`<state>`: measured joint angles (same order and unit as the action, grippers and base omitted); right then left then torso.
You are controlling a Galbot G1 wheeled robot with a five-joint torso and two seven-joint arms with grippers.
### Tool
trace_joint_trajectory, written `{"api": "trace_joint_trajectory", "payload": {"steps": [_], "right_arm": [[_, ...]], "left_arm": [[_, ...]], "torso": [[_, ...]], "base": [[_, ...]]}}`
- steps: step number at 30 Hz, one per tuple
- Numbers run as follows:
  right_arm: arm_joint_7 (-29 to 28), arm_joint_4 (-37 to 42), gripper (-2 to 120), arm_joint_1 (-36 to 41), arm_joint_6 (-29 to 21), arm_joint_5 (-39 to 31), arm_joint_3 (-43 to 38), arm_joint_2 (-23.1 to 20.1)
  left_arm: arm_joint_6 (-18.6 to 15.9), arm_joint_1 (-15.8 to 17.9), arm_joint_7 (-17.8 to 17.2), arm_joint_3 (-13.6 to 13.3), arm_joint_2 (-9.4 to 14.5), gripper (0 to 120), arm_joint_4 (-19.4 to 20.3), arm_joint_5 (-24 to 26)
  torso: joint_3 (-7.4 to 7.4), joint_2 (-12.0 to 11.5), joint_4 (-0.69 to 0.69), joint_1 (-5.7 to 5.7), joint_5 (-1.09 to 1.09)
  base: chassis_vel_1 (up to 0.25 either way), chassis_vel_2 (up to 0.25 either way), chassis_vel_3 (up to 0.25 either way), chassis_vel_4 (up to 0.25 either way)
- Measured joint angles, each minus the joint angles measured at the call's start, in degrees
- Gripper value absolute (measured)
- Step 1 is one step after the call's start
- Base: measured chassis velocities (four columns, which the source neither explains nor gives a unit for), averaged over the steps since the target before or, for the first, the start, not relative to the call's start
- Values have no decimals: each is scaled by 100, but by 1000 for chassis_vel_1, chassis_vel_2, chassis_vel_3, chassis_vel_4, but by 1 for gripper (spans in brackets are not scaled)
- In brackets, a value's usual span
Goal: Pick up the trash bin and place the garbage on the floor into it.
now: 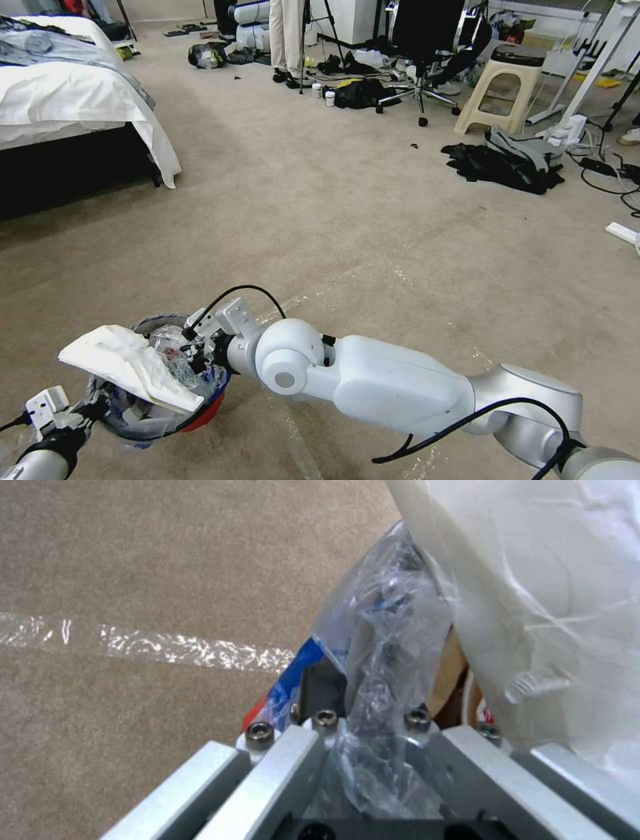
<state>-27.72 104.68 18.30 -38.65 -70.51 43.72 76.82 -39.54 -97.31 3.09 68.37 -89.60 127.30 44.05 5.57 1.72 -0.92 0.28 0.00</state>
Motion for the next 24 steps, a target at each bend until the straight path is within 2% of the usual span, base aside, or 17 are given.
{"api": "trace_joint_trajectory", "payload": {"steps": [3,5,8,10,13,16,19,22,24], "right_arm": [[0,1,25,1,2,12,-5,0],[0,1,36,-1,8,26,-18,6],[0,1,43,-3,9,28,-27,9],[0,9,57,-13,9,37,-43,10],[1,13,62,-16,9,48,-47,9],[3,20,79,-21,12,67,-47,-6],[5,25,85,-27,16,74,-47,-11],[12,42,98,-29,22,80,-66,-12],[13,53,99,-29,22,88,-75,-15]], "left_arm": [[0,-2,2,0,1,1,-8,-1],[0,-2,4,4,3,1,-23,-1],[0,-2,5,6,4,1,-32,-2],[1,3,5,11,8,1,-56,-3],[1,8,5,11,9,1,-62,-4],[1,26,5,3,7,1,-62,-4],[1,27,5,-1,5,1,-62,-4],[1,30,4,-1,3,1,-78,-9],[2,30,4,-2,-1,1,-83,-15]], "torso": [[0,0,0,0,0],[0,0,0,0,0],[0,0,0,0,0],[0,0,0,0,0],[0,0,0,0,0],[0,0,0,0,0],[0,0,0,0,0],[0,0,0,0,0],[0,0,0,0,0]], "base": [[0,0,0,0],[0,0,0,0],[0,0,0,0],[0,0,0,0],[0,0,0,0],[0,0,0,0],[0,0,0,0],[0,0,0,0],[0,0,0,0]]}}
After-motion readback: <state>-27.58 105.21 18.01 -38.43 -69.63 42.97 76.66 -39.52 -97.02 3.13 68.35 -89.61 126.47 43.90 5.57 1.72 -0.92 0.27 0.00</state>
